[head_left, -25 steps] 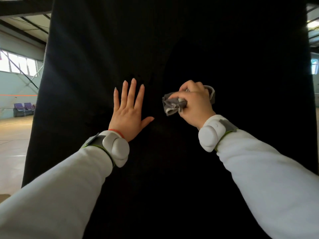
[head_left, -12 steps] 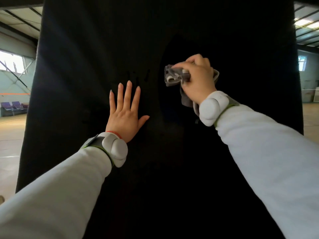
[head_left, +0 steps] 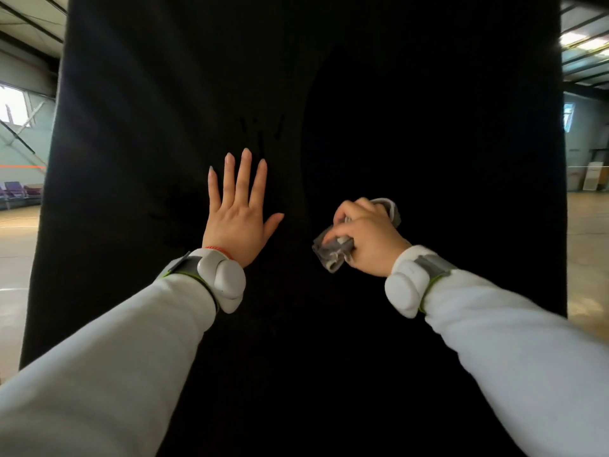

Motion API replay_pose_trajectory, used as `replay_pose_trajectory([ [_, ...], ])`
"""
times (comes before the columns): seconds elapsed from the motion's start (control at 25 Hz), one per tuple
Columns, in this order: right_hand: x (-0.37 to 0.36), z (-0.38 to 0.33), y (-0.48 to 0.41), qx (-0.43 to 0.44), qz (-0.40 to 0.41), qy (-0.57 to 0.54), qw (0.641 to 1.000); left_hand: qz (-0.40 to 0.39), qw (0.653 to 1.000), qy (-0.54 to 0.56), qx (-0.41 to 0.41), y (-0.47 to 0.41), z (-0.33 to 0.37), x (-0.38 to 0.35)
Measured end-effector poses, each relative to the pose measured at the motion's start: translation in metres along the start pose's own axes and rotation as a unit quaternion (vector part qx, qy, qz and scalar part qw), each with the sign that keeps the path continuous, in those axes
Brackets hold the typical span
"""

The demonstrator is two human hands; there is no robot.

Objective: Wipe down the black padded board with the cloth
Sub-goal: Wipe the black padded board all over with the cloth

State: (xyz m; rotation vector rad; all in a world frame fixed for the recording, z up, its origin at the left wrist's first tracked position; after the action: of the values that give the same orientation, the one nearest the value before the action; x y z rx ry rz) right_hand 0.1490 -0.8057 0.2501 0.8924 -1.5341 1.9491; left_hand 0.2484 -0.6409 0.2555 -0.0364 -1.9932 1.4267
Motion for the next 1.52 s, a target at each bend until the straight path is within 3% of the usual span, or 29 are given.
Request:
replay_pose_trajectory([
  [0.08, 0.022, 0.001, -0.017, -0.018, 0.027, -0.016, 0.999, -0.004, 1.000, -0.014, 0.004, -0.003, -0.002, -0.002],
  [0.2, 0.058, 0.004, -0.051, -0.098, 0.199, 0.000, 0.975, 0.005, 1.000, -0.014, 0.001, -0.002, -0.004, -0.003],
  [0.28, 0.051, 0.006, -0.057, -0.119, 0.220, 0.002, 0.968, 0.007, 1.000, -0.009, -0.004, -0.001, -0.003, -0.004],
  [0.44, 0.010, 0.001, -0.030, -0.043, 0.180, -0.006, 0.983, 0.024, 1.000, 0.011, -0.007, 0.001, -0.001, -0.003],
  [0.56, -0.006, -0.001, -0.010, -0.037, 0.137, -0.021, 0.990, 0.034, 0.999, 0.014, -0.016, 0.008, 0.000, -0.004],
  [0.76, -0.006, -0.003, 0.001, -0.020, -0.005, -0.023, 1.000, 0.021, 1.000, -0.008, -0.014, 0.011, 0.000, -0.009],
  [0.96, 0.045, 0.005, -0.040, -0.133, 0.230, -0.022, 0.964, 0.047, 0.998, -0.029, -0.018, 0.010, -0.001, -0.015],
  [1.2, 0.000, 0.000, -0.022, -0.103, 0.157, -0.034, 0.982, 0.027, 0.999, -0.014, -0.022, 0.011, 0.001, -0.013],
  [1.52, -0.049, -0.014, 0.034, -0.126, 0.090, -0.064, 0.986, 0.005, 0.998, 0.010, -0.059, 0.062, 0.003, -0.038],
])
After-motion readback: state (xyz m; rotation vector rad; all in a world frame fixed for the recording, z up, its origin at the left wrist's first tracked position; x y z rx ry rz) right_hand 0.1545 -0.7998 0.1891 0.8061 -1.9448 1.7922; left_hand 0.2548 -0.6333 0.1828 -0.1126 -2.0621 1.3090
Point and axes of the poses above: each hand's wrist, its own y-axis away from the middle knuckle, its own x-axis out of the back of the hand, z = x × y, the point moved 4 cm from there along -y, towards the middle knuckle, and after that the axes turned 3 degrees about -z, right-handed, at the moved point
